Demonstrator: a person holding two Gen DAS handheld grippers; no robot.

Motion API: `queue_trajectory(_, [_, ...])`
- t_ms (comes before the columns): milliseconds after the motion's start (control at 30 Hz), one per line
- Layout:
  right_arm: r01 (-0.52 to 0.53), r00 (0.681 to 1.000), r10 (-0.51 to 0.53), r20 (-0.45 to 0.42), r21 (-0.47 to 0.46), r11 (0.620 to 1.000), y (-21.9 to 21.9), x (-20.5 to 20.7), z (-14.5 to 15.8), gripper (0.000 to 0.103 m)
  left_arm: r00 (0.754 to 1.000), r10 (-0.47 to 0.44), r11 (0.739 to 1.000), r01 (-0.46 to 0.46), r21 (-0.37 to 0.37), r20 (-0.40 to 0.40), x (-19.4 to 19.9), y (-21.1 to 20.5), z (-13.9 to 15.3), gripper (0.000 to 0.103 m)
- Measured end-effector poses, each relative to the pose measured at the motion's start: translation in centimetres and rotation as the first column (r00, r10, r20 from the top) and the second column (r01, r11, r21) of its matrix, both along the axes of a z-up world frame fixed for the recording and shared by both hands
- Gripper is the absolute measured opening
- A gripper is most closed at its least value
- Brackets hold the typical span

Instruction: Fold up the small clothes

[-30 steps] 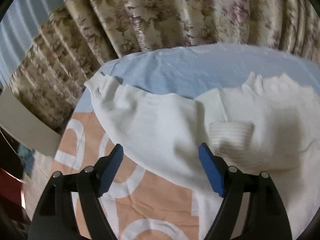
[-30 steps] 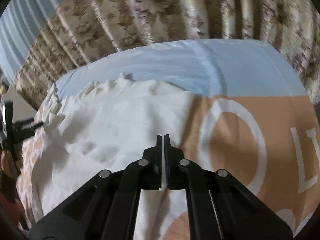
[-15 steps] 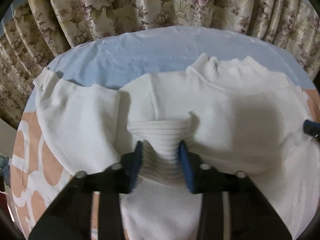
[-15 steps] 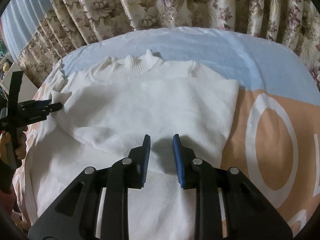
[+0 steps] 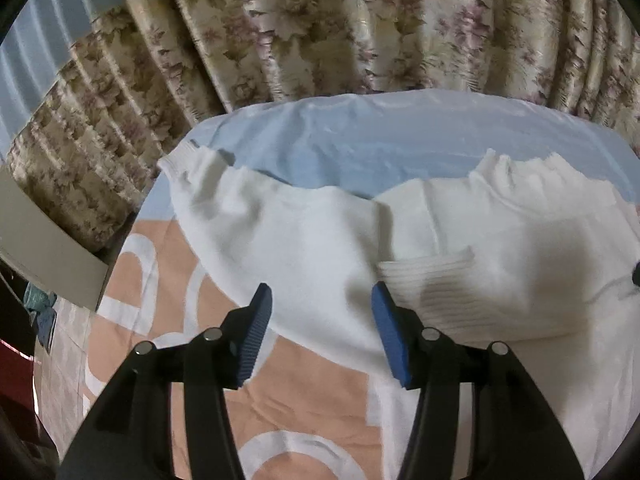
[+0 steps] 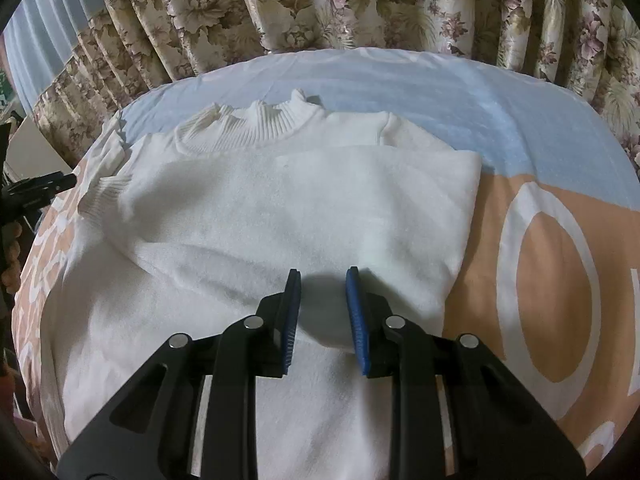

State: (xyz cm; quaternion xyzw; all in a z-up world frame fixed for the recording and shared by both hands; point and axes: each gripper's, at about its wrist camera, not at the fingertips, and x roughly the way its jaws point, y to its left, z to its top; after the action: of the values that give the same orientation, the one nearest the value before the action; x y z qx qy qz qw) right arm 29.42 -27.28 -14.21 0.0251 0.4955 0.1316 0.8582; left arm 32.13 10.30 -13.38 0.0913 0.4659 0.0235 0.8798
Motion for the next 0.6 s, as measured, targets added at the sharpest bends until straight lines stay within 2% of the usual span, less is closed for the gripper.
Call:
queue_trajectory(33, [0.002, 1.000, -0.002, 0.002, -0.002, 1.000, 0.0, 0.0, 0.0, 0.025, 1.000, -0.027, 1.000, 0.027, -0.006, 0.001, 0.0, -1.3, 0.0, 0.054])
queue_trajectory(67, [0.002, 1.000, -0.002, 0.006, -0.003, 1.000, 0.1, 0.0, 0.2, 0.026, 0.999, -0.047, 0.999, 0.047, -0.020, 0.001, -0.1, -2.3, -0.1, 0.062])
queue_trajectory(133, [-0.008, 1.000, 0.007, 0.026, 0.008, 1.000, 0.5, -0.1, 0.7, 0.028, 0.993, -0.119, 0.991, 0.119, -0.063, 0.000, -0.3, -5.5, -0.5, 0.069])
queue_trajectory(233, [-0.039, 0.998, 0.038, 0.055, 0.026, 0.999, 1.9, 0.0, 1.4, 0.029, 0.973, -0.232, 0.971, 0.232, -0.064, 0.004, -0.4, -11.2, -2.0, 0.069])
queue_trajectory(333, [-0.079, 0.995, 0.077, 0.065, 0.034, 0.996, 4.0, 0.4, 1.1, 0.029, 0.961, -0.275, 0.960, 0.271, -0.073, -0.043, 0.3, -13.7, -4.0, 0.069])
queue_trajectory(433, [-0.128, 0.990, 0.128, 0.060, 0.003, 0.992, 6.1, 0.5, 0.1, 0.029, 0.958, -0.285, 0.959, 0.284, -0.021, -0.019, 0.0, -14.0, -4.8, 0.078])
queue_trajectory(533, [-0.158, 0.983, 0.164, 0.078, -0.070, 0.985, 6.5, 0.0, -0.4, 0.028, 0.969, -0.246, 0.969, 0.246, 0.002, -0.025, -0.6, -11.8, -4.7, 0.078])
queue_trajectory(600, [-0.141, 0.985, 0.150, 0.085, -0.108, 0.984, 5.5, -0.4, -0.2, 0.028, 0.974, -0.225, 0.974, 0.226, 0.029, -0.029, -1.2, -10.2, -4.8, 0.079])
